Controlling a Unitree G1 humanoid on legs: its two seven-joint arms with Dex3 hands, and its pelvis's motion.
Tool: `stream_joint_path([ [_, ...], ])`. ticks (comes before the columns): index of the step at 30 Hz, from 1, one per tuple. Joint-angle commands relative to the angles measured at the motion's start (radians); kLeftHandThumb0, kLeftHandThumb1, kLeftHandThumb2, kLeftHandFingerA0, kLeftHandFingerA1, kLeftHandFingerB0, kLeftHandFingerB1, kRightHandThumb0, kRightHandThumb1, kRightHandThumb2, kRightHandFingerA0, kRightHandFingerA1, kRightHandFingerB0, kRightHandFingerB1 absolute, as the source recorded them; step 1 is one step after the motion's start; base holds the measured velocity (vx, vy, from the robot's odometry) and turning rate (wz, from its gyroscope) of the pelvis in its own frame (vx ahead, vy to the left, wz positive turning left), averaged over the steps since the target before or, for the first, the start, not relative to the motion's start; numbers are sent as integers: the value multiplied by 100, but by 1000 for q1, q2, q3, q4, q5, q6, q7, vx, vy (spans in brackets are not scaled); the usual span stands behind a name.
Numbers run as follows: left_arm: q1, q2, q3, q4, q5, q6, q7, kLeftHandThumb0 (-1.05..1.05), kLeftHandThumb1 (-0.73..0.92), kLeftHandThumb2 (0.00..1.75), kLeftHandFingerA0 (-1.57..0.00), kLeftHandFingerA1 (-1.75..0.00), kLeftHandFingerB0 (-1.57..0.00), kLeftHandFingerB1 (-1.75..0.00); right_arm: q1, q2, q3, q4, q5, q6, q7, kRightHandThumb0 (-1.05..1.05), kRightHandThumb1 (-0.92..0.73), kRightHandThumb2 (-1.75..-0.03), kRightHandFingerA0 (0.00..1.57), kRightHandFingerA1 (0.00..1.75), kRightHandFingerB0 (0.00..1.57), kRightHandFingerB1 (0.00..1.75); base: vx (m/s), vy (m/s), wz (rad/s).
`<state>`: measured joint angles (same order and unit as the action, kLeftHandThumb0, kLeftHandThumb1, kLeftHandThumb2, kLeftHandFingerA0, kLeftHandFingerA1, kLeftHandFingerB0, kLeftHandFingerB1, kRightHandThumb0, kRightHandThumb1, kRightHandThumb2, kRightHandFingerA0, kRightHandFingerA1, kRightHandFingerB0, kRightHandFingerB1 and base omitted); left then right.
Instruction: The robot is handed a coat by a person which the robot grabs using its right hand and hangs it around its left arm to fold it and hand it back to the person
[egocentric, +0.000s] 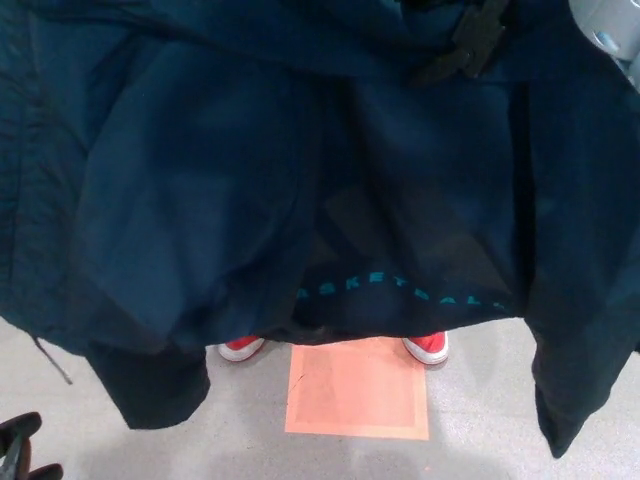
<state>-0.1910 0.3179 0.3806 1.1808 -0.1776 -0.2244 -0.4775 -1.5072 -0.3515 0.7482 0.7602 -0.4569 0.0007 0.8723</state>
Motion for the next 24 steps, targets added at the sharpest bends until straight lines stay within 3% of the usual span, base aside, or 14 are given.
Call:
stream_joint_path([
  [1,35,6,-15,-41,-7,-54,-38,-67,83,65,-45,-41,-38,-37,141,-13,-124,20,-114,-155,-651,-32,-85,-64,85,100,75,65,0,0,0],
  [4,33,4,-14,-40,-11,-50,-48,-69,80,65,-41,-40,-33,-36,116,-8,-144,53,-129,-217,-797,-30,-82,-65,83,80,74,61,0,0,0],
  [5,27,4,-13,-44,-16,-43,-62,-66,67,104,-36,-54,-23,-47,96,-4,-169,68,-116,-227,-838,-29,-84,-64,83,80,70,64,0,0,0],
  [6,24,3,-11,-46,-21,-41,-70,-66,67,104,-36,-54,-23,-47,79,1,-185,78,-108,-223,-860,-29,-84,-64,83,80,70,64,0,0,0],
  [8,12,1,0,-49,-39,-21,-89,-61,63,101,-35,-55,-20,-47,50,3,-190,89,-115,-201,-880,-26,-85,-66,86,123,74,86,0,0,0],
  [9,3,-1,13,-52,-57,-2,-102,-64,78,63,-41,-41,-32,-37,30,4,-203,92,-111,-193,-892,-28,-89,-65,88,107,76,72,0,0,0],
  [11,-8,2,15,-56,-61,9,-106,-64,79,64,-41,-40,-32,-36,7,17,-250,106,-59,-185,-861,-30,-88,-66,90,80,80,67,0,0,0],
  [15,-21,7,14,-74,-68,22,-139,-62,80,64,-37,-40,-28,-37,-71,24,-287,149,-41,-187,-892,-30,-85,-65,95,81,80,67,0,0,0],
  [17,-22,0,21,-84,-79,34,-138,-61,78,63,-39,-40,-31,-37,-91,28,-301,168,-35,-207,-912,-30,-83,-64,100,88,84,76,0,0,0],
  [18,-18,-3,17,-97,-77,30,-139,-63,77,63,-41,-41,-32,-37,-125,27,-286,175,-68,-206,-957,-27,-80,-66,85,142,72,118,0,0,0],
  [19,-18,-3,17,-100,-77,30,-139,-63,77,63,-41,-41,-32,-37,-130,28,-285,178,-72,-207,-963,-27,-80,-66,85,142,72,118,0,0,0],
  [21,-19,-3,11,-111,-68,32,-127,-64,78,63,-41,-40,-31,-37,-161,44,-308,195,-50,-187,-957,-29,-84,-66,87,118,75,91,0,0,0],
  [22,-21,-2,8,-116,-64,35,-119,-64,78,64,-42,-40,-32,-37,-179,51,-313,206,-46,-170,-957,-33,-86,-66,85,72,70,62,0,0,0],
  [24,-23,-2,-4,-134,-53,34,-119,-64,80,64,-42,-40,-32,-36,-210,58,-316,230,-49,-155,-974,-34,-88,-65,83,62,69,57,0,0,0],
])
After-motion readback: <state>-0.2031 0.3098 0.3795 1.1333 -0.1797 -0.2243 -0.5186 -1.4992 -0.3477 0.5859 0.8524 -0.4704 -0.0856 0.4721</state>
